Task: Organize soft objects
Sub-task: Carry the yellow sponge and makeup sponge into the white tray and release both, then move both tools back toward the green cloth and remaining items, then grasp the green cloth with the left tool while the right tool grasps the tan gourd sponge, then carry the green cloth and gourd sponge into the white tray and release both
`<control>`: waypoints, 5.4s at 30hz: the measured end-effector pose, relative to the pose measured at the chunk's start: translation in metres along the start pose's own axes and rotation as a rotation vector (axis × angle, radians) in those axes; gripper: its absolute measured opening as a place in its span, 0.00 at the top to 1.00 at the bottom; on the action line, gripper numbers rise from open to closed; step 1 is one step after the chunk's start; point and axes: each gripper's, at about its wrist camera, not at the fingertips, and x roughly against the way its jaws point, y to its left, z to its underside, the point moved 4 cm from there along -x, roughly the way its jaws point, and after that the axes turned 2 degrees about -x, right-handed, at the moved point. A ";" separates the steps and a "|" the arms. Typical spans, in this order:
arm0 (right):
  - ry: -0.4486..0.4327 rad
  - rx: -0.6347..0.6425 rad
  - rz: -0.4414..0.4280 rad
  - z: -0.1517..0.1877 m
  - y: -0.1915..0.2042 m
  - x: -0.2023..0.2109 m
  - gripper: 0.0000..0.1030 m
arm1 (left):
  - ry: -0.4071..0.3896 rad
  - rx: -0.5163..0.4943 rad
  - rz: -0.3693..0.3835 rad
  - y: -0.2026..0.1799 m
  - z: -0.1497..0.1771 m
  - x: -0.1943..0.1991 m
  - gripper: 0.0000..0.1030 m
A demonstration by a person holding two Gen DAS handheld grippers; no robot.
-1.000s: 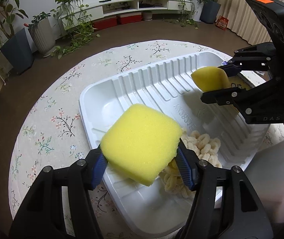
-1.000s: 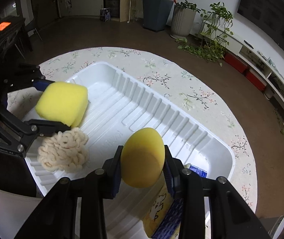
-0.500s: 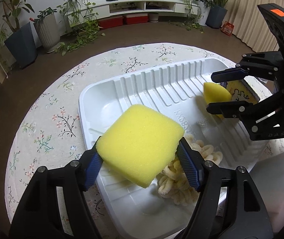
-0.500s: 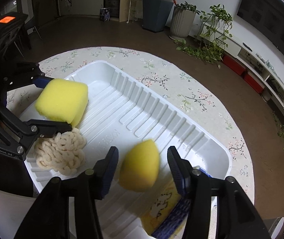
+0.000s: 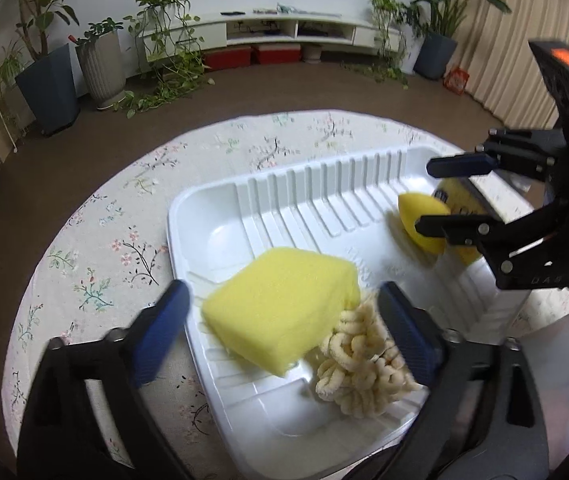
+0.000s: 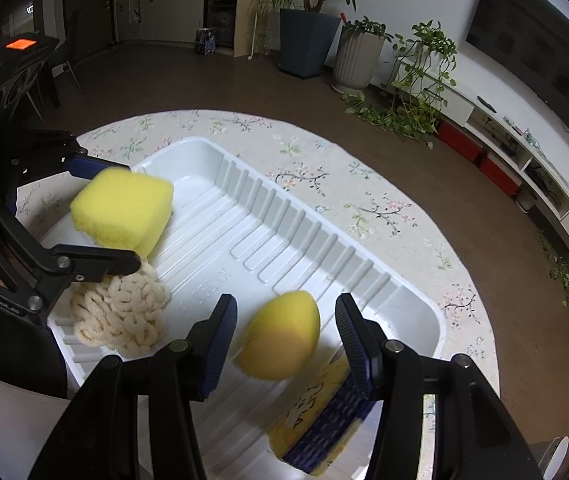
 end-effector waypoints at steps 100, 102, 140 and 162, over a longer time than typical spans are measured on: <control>-0.209 -0.345 -0.072 0.220 0.207 0.148 0.23 | -0.066 0.241 -0.013 -0.071 0.201 0.117 0.00; -0.197 -0.350 -0.082 0.221 0.205 0.144 0.27 | -0.057 0.220 -0.021 -0.073 0.199 0.114 0.00; -0.188 -0.334 -0.088 0.220 0.204 0.135 0.47 | -0.021 0.199 -0.111 -0.072 0.190 0.096 0.01; -0.193 -0.300 -0.047 0.223 0.211 0.142 0.61 | -0.025 0.204 -0.104 -0.084 0.198 0.103 0.63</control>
